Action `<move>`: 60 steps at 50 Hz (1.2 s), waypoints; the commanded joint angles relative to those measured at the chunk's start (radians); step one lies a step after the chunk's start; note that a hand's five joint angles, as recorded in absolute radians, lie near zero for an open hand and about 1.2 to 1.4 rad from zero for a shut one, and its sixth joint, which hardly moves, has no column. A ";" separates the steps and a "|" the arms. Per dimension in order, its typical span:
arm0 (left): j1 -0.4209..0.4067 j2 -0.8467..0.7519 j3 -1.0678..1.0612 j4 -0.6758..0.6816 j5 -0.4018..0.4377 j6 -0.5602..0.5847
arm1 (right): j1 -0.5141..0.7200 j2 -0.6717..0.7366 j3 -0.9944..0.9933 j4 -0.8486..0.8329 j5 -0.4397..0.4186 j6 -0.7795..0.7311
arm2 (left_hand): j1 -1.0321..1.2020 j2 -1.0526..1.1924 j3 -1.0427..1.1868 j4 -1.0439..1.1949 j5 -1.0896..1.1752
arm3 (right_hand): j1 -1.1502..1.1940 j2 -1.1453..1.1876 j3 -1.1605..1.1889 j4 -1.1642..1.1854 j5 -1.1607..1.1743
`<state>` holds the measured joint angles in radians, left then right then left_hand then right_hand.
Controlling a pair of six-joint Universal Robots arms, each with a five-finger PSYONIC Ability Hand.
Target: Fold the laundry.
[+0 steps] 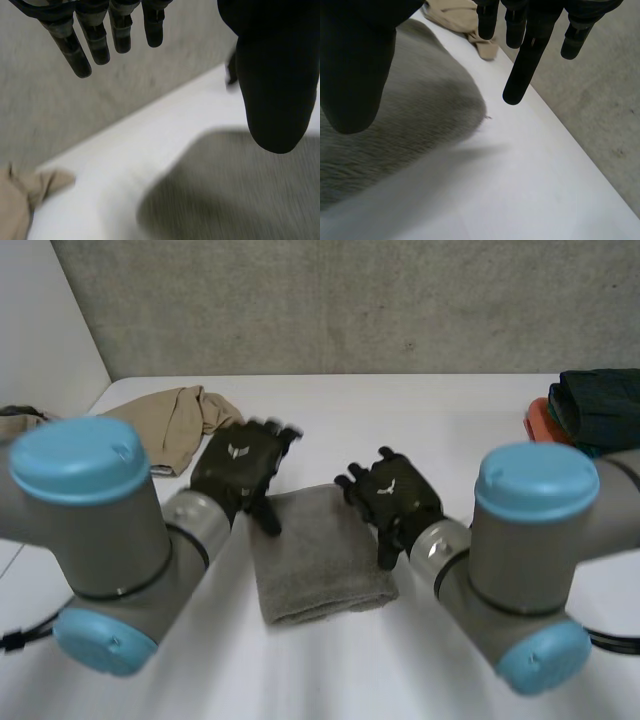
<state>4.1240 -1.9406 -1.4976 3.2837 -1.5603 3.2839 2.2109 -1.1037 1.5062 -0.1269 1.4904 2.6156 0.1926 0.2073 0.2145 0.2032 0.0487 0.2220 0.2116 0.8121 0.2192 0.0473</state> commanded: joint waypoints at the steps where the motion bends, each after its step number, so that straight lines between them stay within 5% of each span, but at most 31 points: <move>1: 0.053 0.023 0.143 -0.076 0.329 -0.003 | 0.044 -0.031 0.183 -0.114 -0.028 0.008 | 0.033 0.018 0.011 0.022 0.002 | -0.047 -0.037 -0.638 -0.045 -0.047; 5: 0.067 0.013 0.227 -0.172 0.488 -0.006 | 0.072 -0.015 0.236 -0.224 -0.047 0.011 | 0.036 0.021 0.014 0.025 0.005 | -0.047 -0.037 -0.638 -0.045 -0.047; 9: 0.068 -0.015 0.261 -0.226 0.548 -0.003 | 0.078 0.050 0.243 -0.336 -0.039 0.009 | 0.036 0.021 0.014 0.025 0.005 | -0.047 -0.037 -0.638 -0.045 -0.047; 25: 0.065 -0.035 0.263 -0.223 0.533 -0.001 | 0.072 0.203 0.143 -0.431 -0.042 -0.009 | 0.033 0.018 0.011 0.022 0.002 | 0.077 0.088 -0.513 0.080 0.077; 34: 0.064 -0.038 0.275 -0.217 0.533 -0.001 | 0.072 0.223 0.098 -0.441 -0.053 -0.006 | 0.030 0.015 0.008 0.019 -0.001 | 0.479 0.490 -0.111 0.482 0.479; 45: 0.067 -0.040 0.277 -0.211 0.531 -0.001 | 0.070 0.254 0.048 -0.439 -0.058 -0.003 | 0.027 0.012 0.005 0.016 -0.004 | 0.462 0.472 -0.128 0.465 0.462; 51: 0.070 -0.040 0.278 -0.211 0.533 -0.001 | 0.070 0.248 0.028 -0.453 -0.059 0.009 | 0.027 0.012 0.005 0.016 -0.004 | 1.066 1.076 0.476 1.069 1.066; 60: 0.074 -0.032 0.283 -0.211 0.531 -0.006 | 0.072 0.234 -0.011 -0.459 -0.059 0.009 | 0.030 0.015 0.008 0.019 -0.001 | 1.164 1.174 0.573 1.166 1.164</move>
<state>4.1953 -1.9774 -1.2169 3.0726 -1.0287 3.2812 2.2812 -0.8671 1.5221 -0.5925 1.4298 2.6252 0.1926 0.2073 0.2145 0.2032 0.0486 1.0050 1.1116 1.1492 1.1906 0.9069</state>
